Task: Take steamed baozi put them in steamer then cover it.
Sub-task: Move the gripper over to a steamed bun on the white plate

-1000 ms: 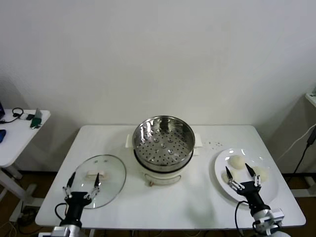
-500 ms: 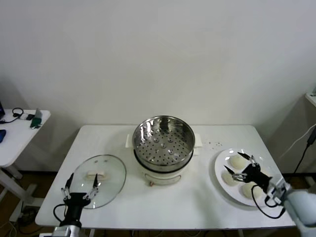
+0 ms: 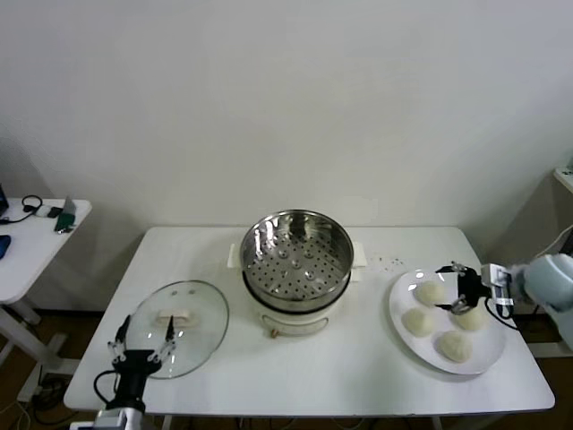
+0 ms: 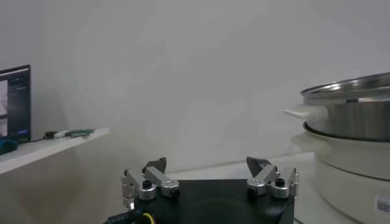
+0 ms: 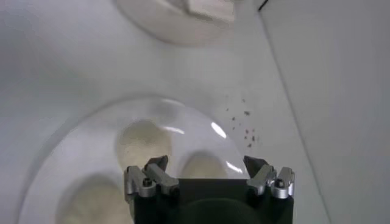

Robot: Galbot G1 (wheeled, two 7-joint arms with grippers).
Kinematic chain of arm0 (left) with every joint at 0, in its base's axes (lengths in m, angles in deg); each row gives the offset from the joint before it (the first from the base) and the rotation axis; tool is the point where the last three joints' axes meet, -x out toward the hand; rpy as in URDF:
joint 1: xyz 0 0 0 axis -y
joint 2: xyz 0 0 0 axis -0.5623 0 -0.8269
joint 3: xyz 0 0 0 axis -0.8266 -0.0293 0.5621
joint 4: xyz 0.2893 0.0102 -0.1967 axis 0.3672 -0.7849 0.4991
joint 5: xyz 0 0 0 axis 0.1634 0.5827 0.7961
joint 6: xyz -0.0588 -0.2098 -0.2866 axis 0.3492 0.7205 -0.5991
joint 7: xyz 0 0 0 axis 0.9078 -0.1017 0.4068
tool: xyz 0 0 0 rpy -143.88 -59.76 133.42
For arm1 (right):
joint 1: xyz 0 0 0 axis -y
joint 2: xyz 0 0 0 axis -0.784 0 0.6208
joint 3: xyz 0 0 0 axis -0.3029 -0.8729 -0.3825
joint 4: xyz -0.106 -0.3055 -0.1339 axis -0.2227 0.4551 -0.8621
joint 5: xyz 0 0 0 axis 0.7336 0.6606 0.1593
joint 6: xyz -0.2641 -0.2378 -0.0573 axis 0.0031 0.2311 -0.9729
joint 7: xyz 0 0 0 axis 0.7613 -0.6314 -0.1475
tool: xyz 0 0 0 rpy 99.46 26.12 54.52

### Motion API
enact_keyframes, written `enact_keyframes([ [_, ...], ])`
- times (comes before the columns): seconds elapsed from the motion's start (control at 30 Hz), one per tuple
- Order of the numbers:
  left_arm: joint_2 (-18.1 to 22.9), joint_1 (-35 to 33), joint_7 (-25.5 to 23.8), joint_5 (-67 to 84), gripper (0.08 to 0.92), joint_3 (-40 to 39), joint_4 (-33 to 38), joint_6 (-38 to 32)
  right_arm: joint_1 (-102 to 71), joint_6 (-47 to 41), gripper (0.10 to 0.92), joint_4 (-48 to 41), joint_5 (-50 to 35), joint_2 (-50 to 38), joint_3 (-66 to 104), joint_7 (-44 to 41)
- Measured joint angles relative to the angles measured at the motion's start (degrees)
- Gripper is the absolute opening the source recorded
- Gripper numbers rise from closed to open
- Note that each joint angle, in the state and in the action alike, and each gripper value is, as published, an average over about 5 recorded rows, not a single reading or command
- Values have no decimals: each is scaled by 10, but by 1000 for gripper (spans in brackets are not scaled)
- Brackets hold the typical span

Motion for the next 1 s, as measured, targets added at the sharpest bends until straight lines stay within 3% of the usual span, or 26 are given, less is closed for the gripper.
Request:
enact_keyframes([
  [0.4, -4, 2, 2, 1, 823, 7, 1, 8, 194, 9, 823, -139, 20, 77, -252, -38],
  [1.0, -2, 7, 3, 0, 823, 14, 16, 21, 227, 23, 823, -241, 55, 176, -328, -41],
])
